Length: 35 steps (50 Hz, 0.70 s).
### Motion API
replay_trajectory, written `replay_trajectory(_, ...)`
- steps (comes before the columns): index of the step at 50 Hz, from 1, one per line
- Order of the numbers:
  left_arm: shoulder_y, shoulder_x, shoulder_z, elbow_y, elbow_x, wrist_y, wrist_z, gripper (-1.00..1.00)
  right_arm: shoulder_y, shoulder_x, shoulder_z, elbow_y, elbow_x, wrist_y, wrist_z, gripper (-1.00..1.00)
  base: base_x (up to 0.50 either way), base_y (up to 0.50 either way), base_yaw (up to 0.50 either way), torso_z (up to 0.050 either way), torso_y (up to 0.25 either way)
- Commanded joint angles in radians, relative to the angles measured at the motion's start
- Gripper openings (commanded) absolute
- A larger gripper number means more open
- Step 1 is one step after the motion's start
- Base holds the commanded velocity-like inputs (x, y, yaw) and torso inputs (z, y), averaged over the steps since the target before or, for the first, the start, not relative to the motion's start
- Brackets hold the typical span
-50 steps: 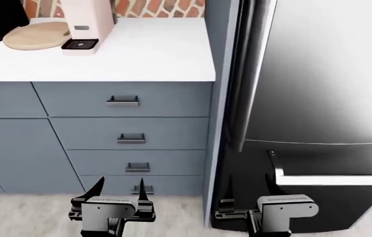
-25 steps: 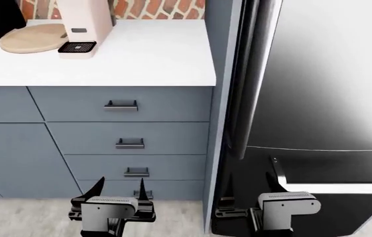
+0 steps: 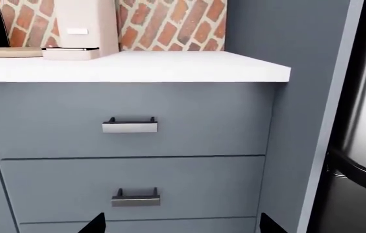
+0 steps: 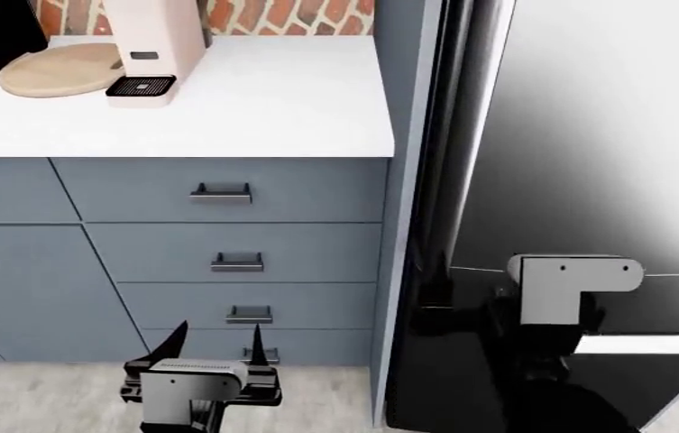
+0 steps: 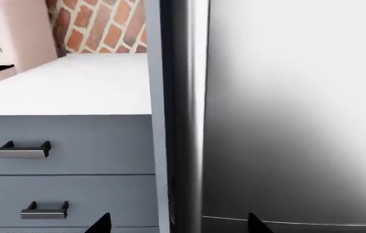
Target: Open the fridge door
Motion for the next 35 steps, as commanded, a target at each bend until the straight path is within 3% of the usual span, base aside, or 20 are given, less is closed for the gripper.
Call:
replay_trajectory(1, 0.004, -0.01, 0.002, 0.022, -0.011, -0.007, -0.003, 1.0, 0.249, -0.063, 0.157, -0.046, 0.17, 0.402, 0.014, 1.0, 0.0, 0.0, 0.0, 0.0, 0.0)
replay_trajectory(35, 0.004, -0.035, 0.003, 0.063, -0.051, -0.029, -0.016, 1.0, 0.635, -0.102, 0.029, 0.52, 0.06, 0.319, 0.081, 1.0, 0.0, 0.0, 0.0, 0.0, 0.0)
